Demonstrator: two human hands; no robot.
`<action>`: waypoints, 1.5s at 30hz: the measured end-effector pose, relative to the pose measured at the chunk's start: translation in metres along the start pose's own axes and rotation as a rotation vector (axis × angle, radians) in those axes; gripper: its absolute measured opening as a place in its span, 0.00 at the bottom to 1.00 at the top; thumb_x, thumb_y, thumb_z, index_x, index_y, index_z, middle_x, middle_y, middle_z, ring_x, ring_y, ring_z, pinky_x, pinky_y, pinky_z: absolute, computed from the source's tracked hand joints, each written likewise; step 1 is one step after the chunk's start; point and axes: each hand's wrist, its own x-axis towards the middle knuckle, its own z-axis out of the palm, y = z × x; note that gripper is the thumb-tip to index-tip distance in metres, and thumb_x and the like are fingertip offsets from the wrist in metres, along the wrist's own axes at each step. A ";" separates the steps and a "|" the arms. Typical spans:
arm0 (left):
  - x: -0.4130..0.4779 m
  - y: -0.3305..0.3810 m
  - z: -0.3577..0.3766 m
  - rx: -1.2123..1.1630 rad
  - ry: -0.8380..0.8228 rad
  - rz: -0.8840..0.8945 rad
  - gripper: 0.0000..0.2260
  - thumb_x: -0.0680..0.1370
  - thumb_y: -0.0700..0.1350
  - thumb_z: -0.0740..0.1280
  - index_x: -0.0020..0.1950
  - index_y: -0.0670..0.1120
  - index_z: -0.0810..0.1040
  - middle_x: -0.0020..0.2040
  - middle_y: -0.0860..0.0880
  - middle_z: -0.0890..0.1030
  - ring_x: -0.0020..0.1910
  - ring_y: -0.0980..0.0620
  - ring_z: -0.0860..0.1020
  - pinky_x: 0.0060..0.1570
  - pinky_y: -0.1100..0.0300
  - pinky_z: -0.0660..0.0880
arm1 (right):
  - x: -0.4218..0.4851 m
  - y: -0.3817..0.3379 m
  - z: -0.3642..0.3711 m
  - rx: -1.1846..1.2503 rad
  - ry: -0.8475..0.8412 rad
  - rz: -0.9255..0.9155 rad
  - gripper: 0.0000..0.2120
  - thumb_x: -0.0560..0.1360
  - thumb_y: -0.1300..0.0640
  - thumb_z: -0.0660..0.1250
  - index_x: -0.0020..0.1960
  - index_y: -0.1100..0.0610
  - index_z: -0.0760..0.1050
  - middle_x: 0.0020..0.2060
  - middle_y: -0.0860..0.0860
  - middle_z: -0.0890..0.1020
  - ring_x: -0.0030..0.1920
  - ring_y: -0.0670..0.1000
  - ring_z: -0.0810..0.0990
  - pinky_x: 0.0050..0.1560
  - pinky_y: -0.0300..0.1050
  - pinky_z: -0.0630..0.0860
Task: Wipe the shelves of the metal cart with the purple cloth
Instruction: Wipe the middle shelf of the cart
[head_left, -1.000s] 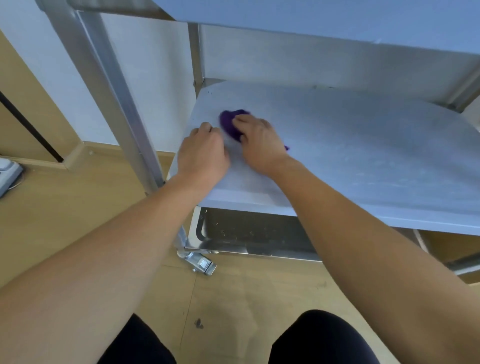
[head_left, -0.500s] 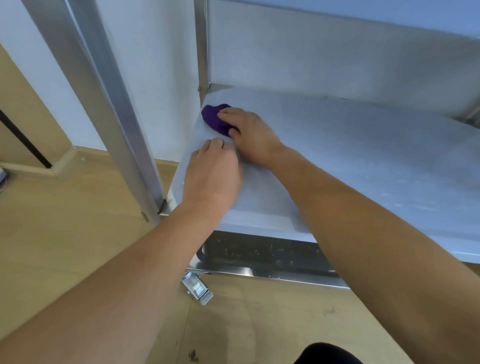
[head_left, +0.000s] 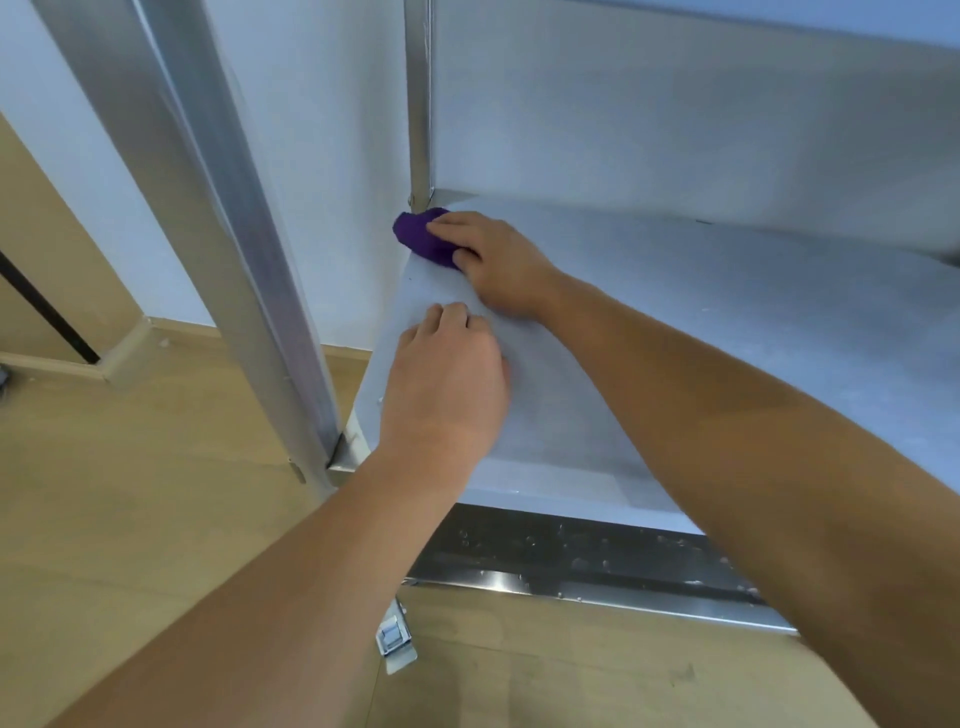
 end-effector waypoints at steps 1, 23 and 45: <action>0.000 0.000 0.000 -0.001 -0.010 0.006 0.15 0.80 0.44 0.55 0.63 0.40 0.74 0.64 0.44 0.74 0.65 0.45 0.70 0.64 0.53 0.66 | 0.005 0.009 -0.002 0.000 -0.004 0.041 0.21 0.79 0.62 0.56 0.72 0.53 0.68 0.72 0.50 0.68 0.71 0.52 0.66 0.72 0.44 0.60; -0.005 0.005 -0.009 -0.010 -0.002 0.021 0.13 0.80 0.43 0.56 0.59 0.39 0.76 0.60 0.43 0.76 0.59 0.44 0.74 0.60 0.53 0.69 | -0.022 0.050 -0.033 -0.050 0.105 0.400 0.20 0.77 0.66 0.54 0.66 0.56 0.71 0.65 0.57 0.73 0.63 0.61 0.72 0.64 0.51 0.70; -0.005 0.005 -0.008 -0.033 0.034 0.014 0.15 0.80 0.43 0.56 0.62 0.40 0.75 0.62 0.45 0.75 0.54 0.44 0.76 0.55 0.53 0.71 | -0.097 0.026 -0.041 0.007 0.047 0.170 0.21 0.79 0.65 0.57 0.71 0.55 0.68 0.72 0.51 0.68 0.72 0.51 0.65 0.69 0.31 0.52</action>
